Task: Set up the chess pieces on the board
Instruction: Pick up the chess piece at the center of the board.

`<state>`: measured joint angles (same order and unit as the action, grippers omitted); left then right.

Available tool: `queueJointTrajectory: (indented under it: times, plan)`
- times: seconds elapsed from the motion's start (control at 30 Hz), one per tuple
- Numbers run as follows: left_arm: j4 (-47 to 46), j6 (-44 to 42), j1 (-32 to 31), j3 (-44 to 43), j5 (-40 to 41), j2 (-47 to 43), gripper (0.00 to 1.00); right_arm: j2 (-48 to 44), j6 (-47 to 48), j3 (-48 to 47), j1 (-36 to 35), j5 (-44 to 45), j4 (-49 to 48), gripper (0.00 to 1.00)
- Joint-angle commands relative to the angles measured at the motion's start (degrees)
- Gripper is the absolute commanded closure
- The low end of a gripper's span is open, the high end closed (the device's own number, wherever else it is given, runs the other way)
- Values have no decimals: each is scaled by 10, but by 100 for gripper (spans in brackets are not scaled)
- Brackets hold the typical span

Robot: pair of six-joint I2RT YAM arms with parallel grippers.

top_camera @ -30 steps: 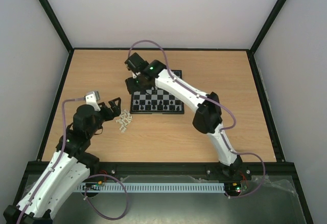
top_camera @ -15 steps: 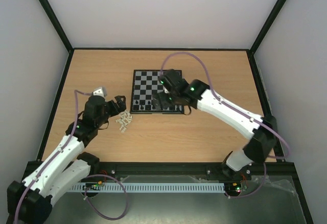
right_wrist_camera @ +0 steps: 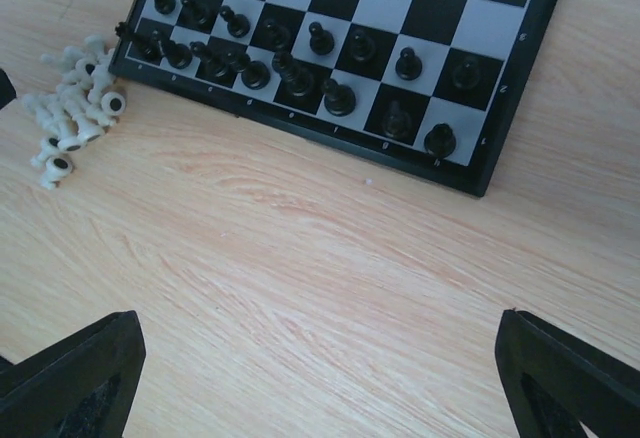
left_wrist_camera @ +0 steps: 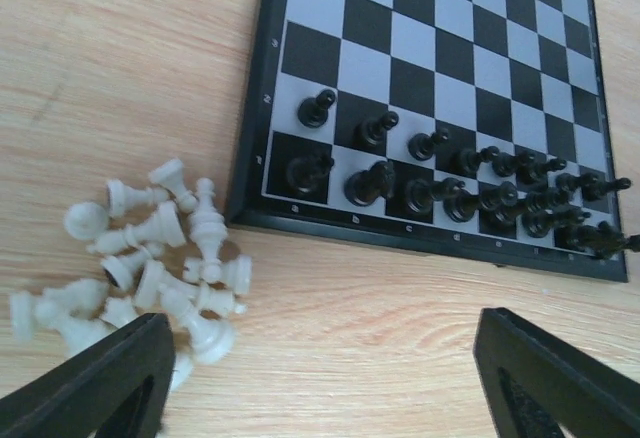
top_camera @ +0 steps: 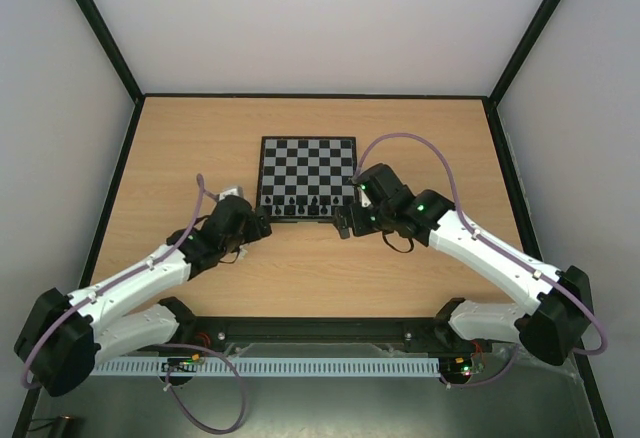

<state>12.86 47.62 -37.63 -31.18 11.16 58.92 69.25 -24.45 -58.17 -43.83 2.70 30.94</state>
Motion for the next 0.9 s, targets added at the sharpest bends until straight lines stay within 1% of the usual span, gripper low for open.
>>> queueJointTrajectory:
  times: [0.0, 0.07, 0.17, 0.2, 0.3, 0.33, 0.37, 0.5, 0.57, 0.63, 0.7, 0.87]
  plan:
    - [24, 68, -3, 1, 70, -16, 26, -13, -4, 15, -1, -35, -19, 3]
    - [38, 79, -2, -9, 96, -19, 33, -11, -2, 12, -1, -43, -20, 4]
    - [83, 95, 15, -40, 140, -4, 37, -7, 0, 15, -1, -61, -25, 5]
    - [94, 98, 26, -47, 144, 5, 38, -5, 0, 15, -1, -65, -26, 5]
    - [90, 86, 69, -51, 115, 30, 41, 0, 0, 16, -1, -76, -27, 6]
    - [86, 78, 89, -53, 100, 40, 49, 0, 0, 16, -1, -77, -27, 6]
    - [81, 68, 99, -55, 87, 51, 55, 2, 0, 16, -1, -78, -28, 6]
    - [108, 55, 122, -85, 74, 111, 69, 7, 0, 19, -1, -84, -28, 6]
    - [143, 65, 126, -110, 71, 152, 68, 11, -1, 19, -2, -87, -27, 7]
    - [159, 59, 128, -136, 45, 192, 68, 13, -1, 21, -3, -95, -29, 7]
    - [166, 52, 126, -152, 23, 223, 71, 12, -1, 22, -5, -99, -31, 7]
    - [182, 39, 124, -172, 1, 268, 68, 4, -1, 28, -8, -102, -35, 7]
